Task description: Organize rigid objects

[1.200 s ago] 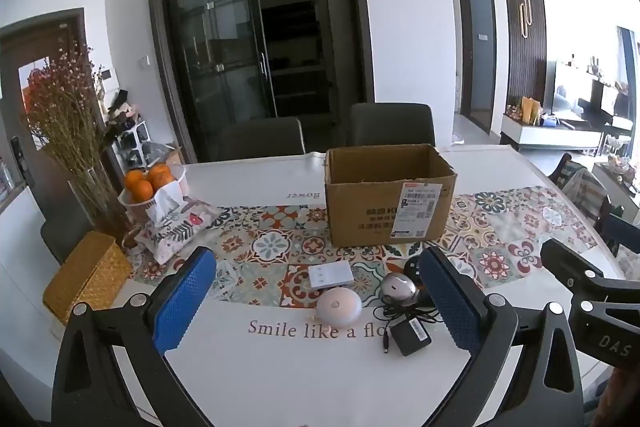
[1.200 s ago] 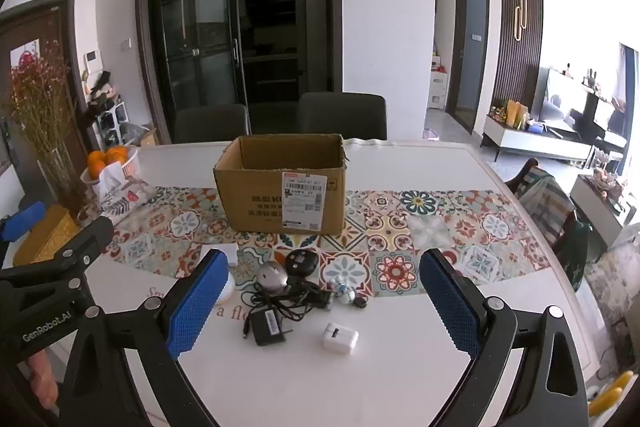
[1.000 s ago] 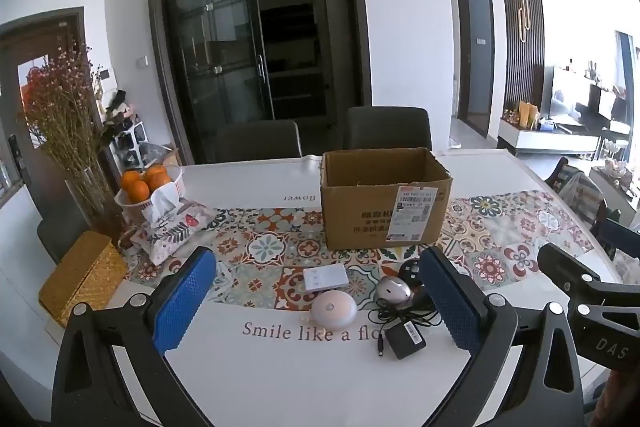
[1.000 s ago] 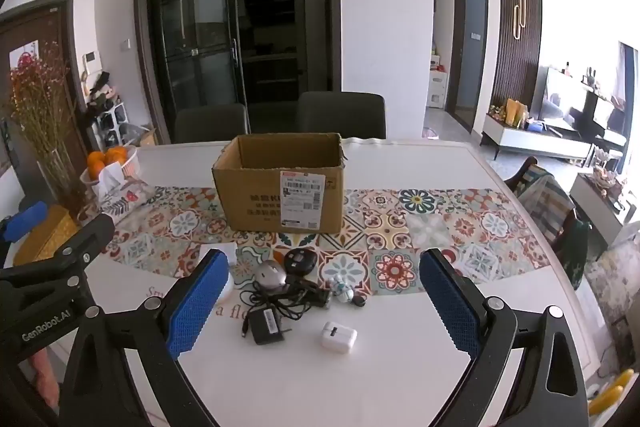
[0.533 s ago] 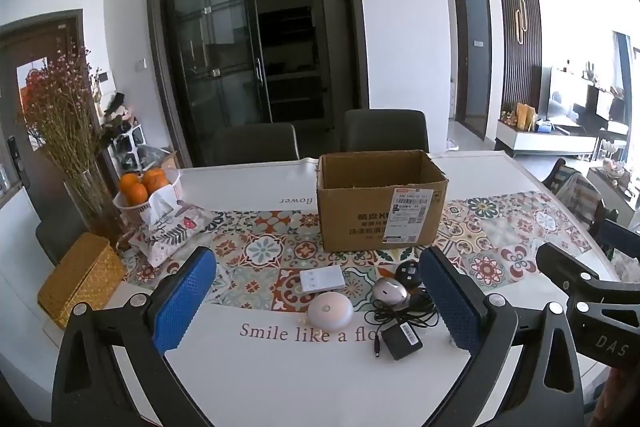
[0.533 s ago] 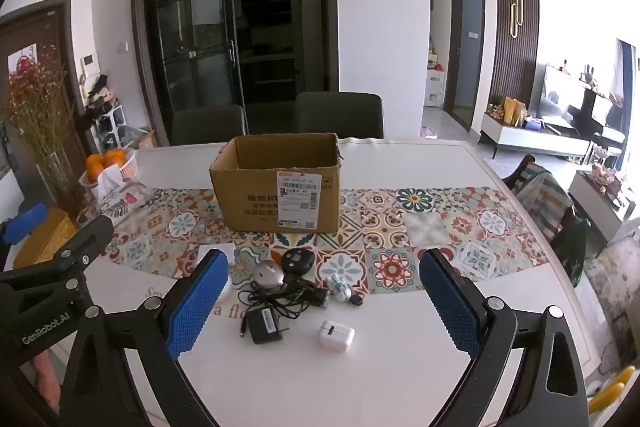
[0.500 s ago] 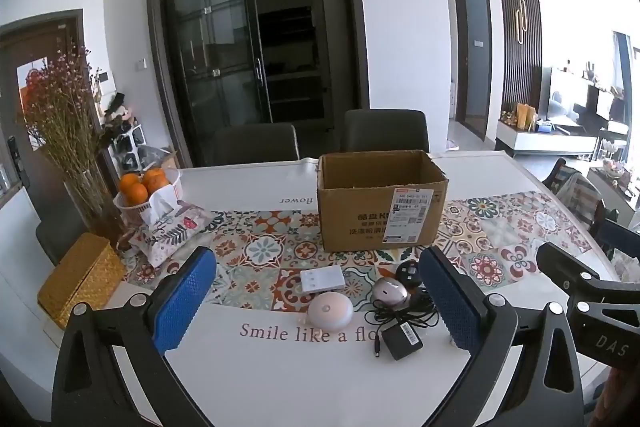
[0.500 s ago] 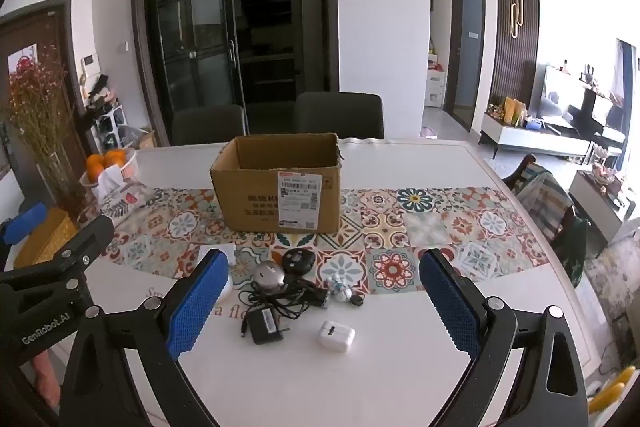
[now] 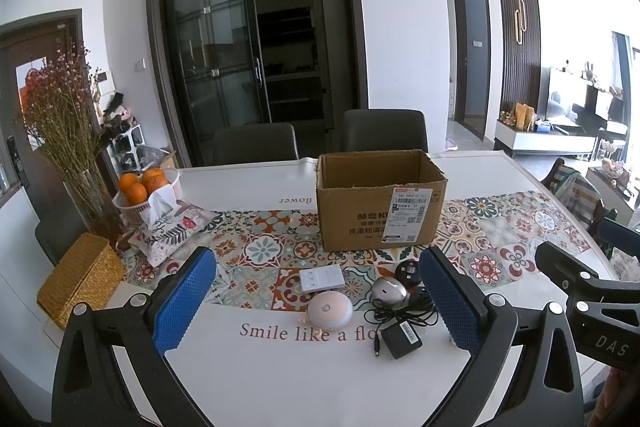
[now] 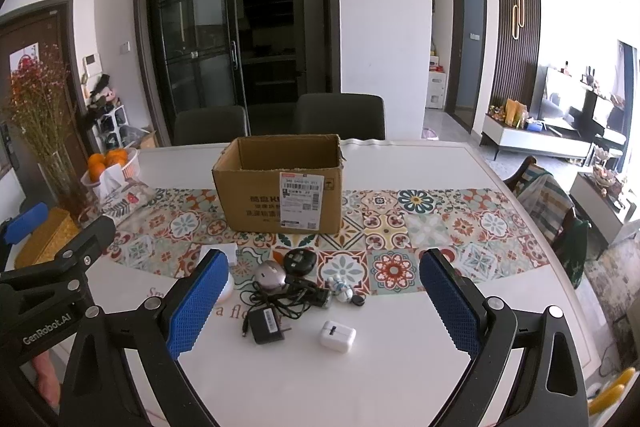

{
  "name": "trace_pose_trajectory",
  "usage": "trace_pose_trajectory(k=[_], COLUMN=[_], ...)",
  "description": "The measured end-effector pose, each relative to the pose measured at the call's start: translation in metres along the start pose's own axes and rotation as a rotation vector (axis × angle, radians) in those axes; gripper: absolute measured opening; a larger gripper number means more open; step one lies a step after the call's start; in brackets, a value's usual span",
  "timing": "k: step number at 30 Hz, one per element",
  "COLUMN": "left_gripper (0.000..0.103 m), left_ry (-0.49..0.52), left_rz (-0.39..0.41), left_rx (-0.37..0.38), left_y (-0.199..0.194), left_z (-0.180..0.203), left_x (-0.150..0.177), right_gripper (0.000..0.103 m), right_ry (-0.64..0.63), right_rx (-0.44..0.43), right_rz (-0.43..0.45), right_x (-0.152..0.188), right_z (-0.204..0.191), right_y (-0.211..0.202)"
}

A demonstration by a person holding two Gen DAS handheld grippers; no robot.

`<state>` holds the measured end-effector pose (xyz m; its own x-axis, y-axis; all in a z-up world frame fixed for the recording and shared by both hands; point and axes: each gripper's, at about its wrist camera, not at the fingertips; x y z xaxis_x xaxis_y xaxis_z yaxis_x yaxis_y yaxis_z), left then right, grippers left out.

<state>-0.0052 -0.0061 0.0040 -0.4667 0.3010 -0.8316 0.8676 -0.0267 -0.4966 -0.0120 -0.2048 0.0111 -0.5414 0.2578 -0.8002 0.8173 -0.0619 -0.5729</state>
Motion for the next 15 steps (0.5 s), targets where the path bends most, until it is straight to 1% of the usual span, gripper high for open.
trace_pose_trajectory(k=[15], left_gripper=[0.103], left_ry=[0.000], left_rz=[0.001], left_rx=[0.002], left_y=[0.0000], left_z=[-0.0009], left_x=[0.0002], right_gripper=[0.097], right_ry=[-0.004], right_rx=[-0.001], right_rz=[0.001], right_x=[-0.0004], right_z=[-0.0023], right_y=[-0.0006])
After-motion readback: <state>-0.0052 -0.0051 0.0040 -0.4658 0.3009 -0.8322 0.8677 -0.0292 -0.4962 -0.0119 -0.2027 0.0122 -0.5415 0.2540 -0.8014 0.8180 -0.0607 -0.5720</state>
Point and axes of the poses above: each gripper's, at about its wrist camera, not at the fingertips, and y roughly the way its jaws point, z to its right, x to its underside, and after that the axes turned 11 degrees about y, right-handed
